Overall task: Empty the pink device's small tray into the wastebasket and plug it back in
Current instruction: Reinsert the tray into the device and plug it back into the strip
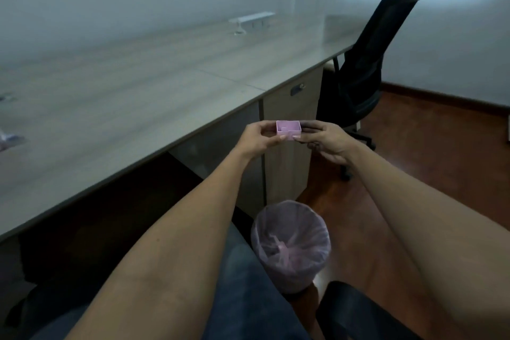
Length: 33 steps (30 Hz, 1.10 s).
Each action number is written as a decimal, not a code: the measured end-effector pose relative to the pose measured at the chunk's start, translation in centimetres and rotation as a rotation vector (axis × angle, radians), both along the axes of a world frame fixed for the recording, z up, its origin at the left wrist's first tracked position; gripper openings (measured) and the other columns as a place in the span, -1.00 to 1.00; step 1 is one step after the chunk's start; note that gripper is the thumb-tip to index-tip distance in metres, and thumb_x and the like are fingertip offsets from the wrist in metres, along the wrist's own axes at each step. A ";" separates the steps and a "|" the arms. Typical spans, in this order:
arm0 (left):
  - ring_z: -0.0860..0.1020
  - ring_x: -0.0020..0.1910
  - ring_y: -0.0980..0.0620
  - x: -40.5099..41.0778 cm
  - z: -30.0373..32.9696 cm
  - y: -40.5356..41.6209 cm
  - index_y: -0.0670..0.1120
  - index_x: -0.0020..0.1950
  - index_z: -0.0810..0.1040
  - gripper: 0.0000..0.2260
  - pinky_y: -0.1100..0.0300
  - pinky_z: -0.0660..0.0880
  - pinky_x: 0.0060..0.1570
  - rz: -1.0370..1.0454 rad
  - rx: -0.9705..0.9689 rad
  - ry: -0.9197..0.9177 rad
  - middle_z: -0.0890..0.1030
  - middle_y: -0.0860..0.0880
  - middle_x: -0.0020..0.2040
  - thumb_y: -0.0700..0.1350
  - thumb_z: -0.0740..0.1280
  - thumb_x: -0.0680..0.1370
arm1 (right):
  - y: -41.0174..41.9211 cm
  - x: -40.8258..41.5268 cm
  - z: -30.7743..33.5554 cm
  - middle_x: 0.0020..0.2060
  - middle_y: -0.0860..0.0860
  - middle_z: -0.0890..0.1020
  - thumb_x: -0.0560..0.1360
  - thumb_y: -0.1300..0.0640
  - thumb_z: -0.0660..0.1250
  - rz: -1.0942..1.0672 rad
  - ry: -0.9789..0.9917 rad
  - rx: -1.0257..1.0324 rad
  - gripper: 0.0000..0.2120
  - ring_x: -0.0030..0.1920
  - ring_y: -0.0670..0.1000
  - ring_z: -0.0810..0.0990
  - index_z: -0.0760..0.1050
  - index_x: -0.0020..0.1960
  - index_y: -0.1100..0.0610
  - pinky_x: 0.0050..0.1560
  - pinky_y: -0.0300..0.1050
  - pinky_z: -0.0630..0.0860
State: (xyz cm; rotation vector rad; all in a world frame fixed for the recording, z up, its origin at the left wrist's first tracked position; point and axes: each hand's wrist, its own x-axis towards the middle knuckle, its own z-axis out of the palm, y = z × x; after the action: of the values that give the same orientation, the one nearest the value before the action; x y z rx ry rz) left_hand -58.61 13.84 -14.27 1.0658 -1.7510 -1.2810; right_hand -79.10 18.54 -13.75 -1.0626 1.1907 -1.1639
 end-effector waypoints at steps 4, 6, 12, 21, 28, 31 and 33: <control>0.62 0.11 0.01 1.2 5.6 0.0 -0.31 0.37 0.53 -0.56 0.40 0.56 0.07 -0.003 -0.160 -0.013 0.65 -0.21 0.26 -0.26 0.48 0.51 | -0.6 1.1 5.4 0.05 0.10 0.70 0.43 0.43 0.46 0.028 -0.008 -0.097 -0.47 -0.01 -0.04 0.65 0.52 0.38 0.27 -0.07 -0.26 0.47; 0.61 0.12 0.00 2.2 8.1 -0.1 -0.34 0.38 0.53 -0.57 0.48 0.54 0.00 0.011 -0.219 -0.009 0.64 -0.20 0.25 -0.29 0.46 0.53 | -1.1 2.0 7.9 0.03 0.09 0.69 0.44 0.43 0.45 0.060 -0.001 -0.138 -0.49 0.00 -0.04 0.64 0.52 0.38 0.26 -0.05 -0.25 0.44; 0.65 0.18 -0.05 7.6 13.5 -0.1 -0.30 0.37 0.55 -0.57 0.27 0.55 0.17 0.122 -0.230 0.052 0.66 -0.22 0.26 -0.25 0.49 0.52 | -3.4 6.6 13.7 0.08 0.12 0.67 0.45 0.38 0.46 0.172 0.083 -0.230 -0.50 -0.04 -0.07 0.64 0.51 0.38 0.28 -0.24 -0.34 0.47; 0.64 0.25 -0.07 20.2 19.5 1.1 -0.21 0.34 0.61 -0.60 0.20 0.52 0.23 0.323 -0.291 0.042 0.70 -0.14 0.22 -0.17 0.50 0.52 | -6.4 19.1 20.4 0.02 0.04 0.68 0.48 0.36 0.45 0.419 0.125 -0.318 -0.57 -0.02 -0.07 0.62 0.57 0.34 0.21 0.01 -0.20 0.43; 0.65 0.15 0.00 31.5 22.8 3.5 -0.18 0.30 0.63 -0.66 0.15 0.52 0.27 0.507 -0.336 0.002 0.71 -0.14 0.20 -0.17 0.48 0.53 | -7.5 31.1 23.9 0.07 0.04 0.67 0.48 0.31 0.48 0.594 0.121 -0.381 -0.58 -0.04 -0.08 0.61 0.59 0.33 0.20 0.01 -0.20 0.41; 0.66 0.09 0.05 36.1 23.7 5.1 -0.19 0.31 0.63 -0.64 0.28 0.54 0.12 0.579 -0.347 -0.025 0.72 -0.11 0.17 -0.16 0.49 0.52 | -7.6 36.2 24.5 0.06 0.04 0.66 0.47 0.31 0.48 0.656 0.104 -0.394 -0.57 -0.05 -0.05 0.59 0.58 0.33 0.22 0.01 -0.18 0.41; 0.67 0.05 0.07 39.5 24.0 6.1 -0.20 0.30 0.63 -0.64 0.35 0.54 0.03 0.633 -0.348 -0.030 0.72 -0.09 0.15 -0.16 0.50 0.52 | -7.8 40.1 24.6 0.03 0.04 0.66 0.47 0.31 0.49 0.703 0.096 -0.392 -0.57 -0.08 -0.04 0.57 0.59 0.32 0.22 0.01 -0.17 0.41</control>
State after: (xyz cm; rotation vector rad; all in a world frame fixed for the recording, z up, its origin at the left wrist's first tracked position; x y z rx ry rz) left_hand -19.15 19.96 9.70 1.2864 -1.4126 -0.5515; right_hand -38.97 10.71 10.81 -1.6765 0.5663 -0.7961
